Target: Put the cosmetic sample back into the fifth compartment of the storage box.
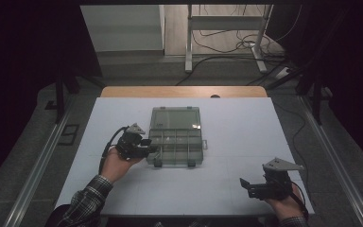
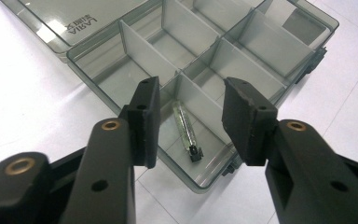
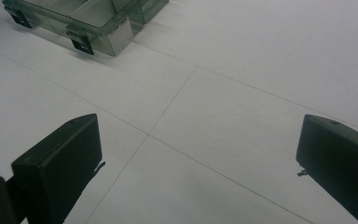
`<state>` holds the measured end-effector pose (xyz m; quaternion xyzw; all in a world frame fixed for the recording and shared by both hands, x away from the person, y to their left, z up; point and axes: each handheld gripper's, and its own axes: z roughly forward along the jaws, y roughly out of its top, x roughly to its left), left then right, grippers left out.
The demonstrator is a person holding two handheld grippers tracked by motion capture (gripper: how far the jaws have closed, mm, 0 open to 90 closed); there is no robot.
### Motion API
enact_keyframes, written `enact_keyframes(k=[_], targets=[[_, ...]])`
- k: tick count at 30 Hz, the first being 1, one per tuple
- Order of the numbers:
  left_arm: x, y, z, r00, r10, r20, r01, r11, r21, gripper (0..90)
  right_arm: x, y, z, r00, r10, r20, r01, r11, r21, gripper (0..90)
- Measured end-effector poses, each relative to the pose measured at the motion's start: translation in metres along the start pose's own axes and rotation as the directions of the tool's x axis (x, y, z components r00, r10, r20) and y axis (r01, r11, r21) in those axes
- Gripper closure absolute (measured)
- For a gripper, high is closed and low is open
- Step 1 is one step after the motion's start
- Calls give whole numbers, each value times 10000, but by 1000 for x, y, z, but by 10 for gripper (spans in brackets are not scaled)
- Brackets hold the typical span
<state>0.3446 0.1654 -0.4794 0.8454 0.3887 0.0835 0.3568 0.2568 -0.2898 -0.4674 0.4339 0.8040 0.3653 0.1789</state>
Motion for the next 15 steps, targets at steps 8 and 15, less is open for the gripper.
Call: enact_keyframes(k=[8, 15], targets=[[1, -2, -5, 10000, 0, 7, 1, 10000, -43, 501, -1, 0, 0, 10000, 40, -49, -40, 10000, -38, 11], [2, -3, -9, 9998, -176, 47, 177, 9995, -272, 463, -1, 0, 0, 10000, 89, -41, -89, 10000, -18, 11]])
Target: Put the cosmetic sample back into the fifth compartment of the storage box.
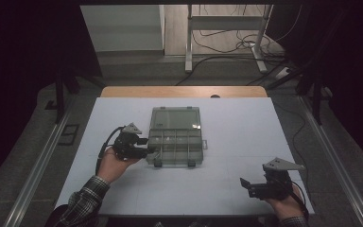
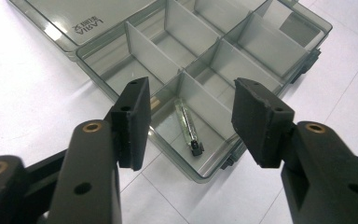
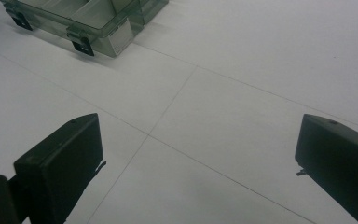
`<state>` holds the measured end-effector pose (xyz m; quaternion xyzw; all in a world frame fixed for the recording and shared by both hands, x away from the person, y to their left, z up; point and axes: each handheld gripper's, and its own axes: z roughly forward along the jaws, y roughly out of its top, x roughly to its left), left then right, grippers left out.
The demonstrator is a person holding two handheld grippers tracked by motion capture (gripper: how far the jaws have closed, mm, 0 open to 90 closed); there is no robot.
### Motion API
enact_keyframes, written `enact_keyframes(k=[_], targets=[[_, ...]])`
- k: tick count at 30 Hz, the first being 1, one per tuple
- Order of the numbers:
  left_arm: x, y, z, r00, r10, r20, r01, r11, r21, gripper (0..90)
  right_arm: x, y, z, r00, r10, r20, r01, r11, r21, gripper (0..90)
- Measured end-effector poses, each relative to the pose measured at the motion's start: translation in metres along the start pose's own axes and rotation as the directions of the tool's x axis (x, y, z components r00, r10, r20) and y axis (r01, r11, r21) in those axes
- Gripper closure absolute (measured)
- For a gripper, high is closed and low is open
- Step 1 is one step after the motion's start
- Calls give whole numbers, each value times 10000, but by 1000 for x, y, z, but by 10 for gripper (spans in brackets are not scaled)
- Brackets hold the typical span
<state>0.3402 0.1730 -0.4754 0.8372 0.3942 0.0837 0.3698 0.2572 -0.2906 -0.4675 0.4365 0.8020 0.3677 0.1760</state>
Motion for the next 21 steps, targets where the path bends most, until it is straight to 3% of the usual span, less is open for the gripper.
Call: enact_keyframes(k=[11, 18, 21], targets=[[3, -3, -7, 10000, -29, 17, 30, 9997, -247, 366, 1, 0, 0, 9999, -90, 59, 91, 9999, -56, 7], [5, -6, -10, 9994, -254, -229, 247, 9993, -290, 271, 0, 0, 0, 10000, -1, 11, 1, 10000, -2, 1], [6, -8, -12, 9993, -361, -119, 357, 9987, -364, 243, 0, 0, 0, 10000, -15, -17, 15, 10000, -6, 2]])
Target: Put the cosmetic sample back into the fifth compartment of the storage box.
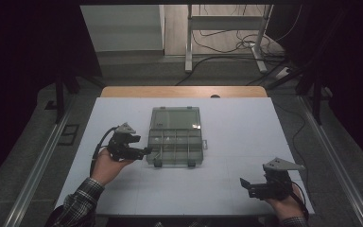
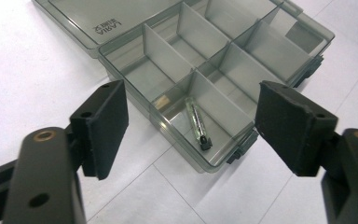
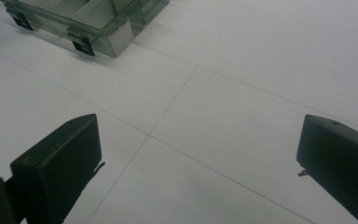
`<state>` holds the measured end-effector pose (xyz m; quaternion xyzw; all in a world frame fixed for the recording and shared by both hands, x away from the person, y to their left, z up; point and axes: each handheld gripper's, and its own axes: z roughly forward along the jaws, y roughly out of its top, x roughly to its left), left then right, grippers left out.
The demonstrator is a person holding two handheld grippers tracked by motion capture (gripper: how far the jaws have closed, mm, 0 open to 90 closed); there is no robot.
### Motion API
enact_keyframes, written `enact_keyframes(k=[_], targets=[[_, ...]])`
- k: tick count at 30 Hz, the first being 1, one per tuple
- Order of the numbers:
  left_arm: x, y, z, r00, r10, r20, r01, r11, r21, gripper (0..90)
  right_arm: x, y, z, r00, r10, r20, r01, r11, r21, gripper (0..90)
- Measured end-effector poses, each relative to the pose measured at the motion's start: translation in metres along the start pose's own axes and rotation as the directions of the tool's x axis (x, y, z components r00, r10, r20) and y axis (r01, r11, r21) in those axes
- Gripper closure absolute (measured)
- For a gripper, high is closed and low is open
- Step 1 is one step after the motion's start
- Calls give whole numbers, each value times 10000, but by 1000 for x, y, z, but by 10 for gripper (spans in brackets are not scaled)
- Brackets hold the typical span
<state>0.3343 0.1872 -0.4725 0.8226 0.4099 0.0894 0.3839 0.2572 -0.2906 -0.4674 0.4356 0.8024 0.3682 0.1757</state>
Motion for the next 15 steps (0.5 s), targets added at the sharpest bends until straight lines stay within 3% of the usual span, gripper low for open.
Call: enact_keyframes(k=[15], targets=[[2, -5, -10, 10000, -15, -48, 14, 9999, -153, 64, 2, 0, 0, 9999, -140, 31, 140, 9999, -42, 6]])
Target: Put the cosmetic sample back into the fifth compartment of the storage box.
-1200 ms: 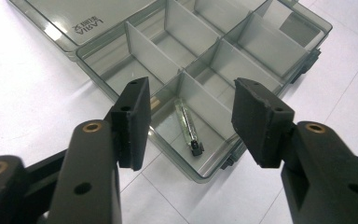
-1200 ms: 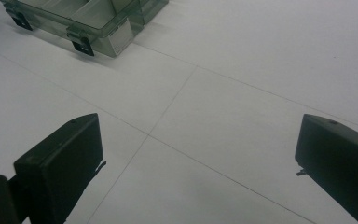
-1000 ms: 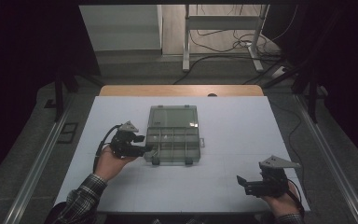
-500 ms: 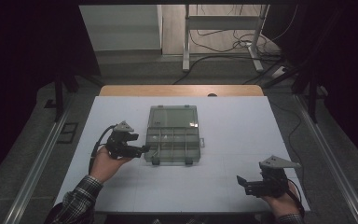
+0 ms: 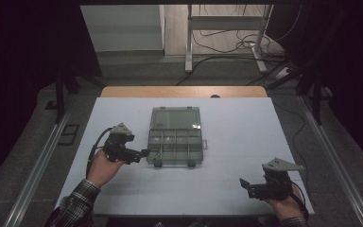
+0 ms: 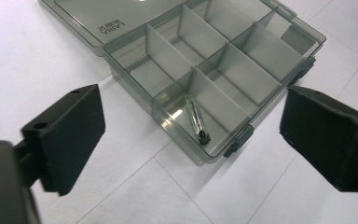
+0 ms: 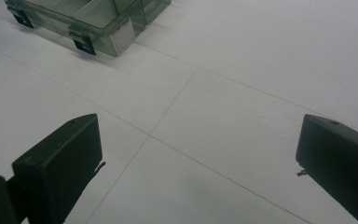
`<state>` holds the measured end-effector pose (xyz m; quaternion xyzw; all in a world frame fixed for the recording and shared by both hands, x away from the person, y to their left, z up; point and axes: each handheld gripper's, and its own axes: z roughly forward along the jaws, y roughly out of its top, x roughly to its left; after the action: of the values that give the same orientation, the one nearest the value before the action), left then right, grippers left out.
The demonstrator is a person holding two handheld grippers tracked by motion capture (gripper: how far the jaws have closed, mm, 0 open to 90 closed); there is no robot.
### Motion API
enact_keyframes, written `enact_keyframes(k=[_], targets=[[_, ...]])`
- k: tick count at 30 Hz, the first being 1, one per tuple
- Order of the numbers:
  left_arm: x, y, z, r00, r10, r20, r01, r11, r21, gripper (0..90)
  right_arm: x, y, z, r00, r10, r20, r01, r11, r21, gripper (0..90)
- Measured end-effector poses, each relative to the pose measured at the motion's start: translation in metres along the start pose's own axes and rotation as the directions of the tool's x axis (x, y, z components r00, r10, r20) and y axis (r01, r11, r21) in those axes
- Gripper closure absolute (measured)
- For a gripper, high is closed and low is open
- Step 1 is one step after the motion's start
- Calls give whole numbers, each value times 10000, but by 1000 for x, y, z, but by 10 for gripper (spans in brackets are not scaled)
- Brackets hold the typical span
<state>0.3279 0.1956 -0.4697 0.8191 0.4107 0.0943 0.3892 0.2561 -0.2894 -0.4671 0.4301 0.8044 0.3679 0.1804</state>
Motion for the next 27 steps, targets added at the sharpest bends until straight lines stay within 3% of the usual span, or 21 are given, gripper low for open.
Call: enact_keyframes(k=[27], targets=[[0, -14, -16, 9982, 292, -527, -309, 9990, -323, 31, 1, 0, 0, 10000, -34, 20, 34, 10000, -21, 7]])
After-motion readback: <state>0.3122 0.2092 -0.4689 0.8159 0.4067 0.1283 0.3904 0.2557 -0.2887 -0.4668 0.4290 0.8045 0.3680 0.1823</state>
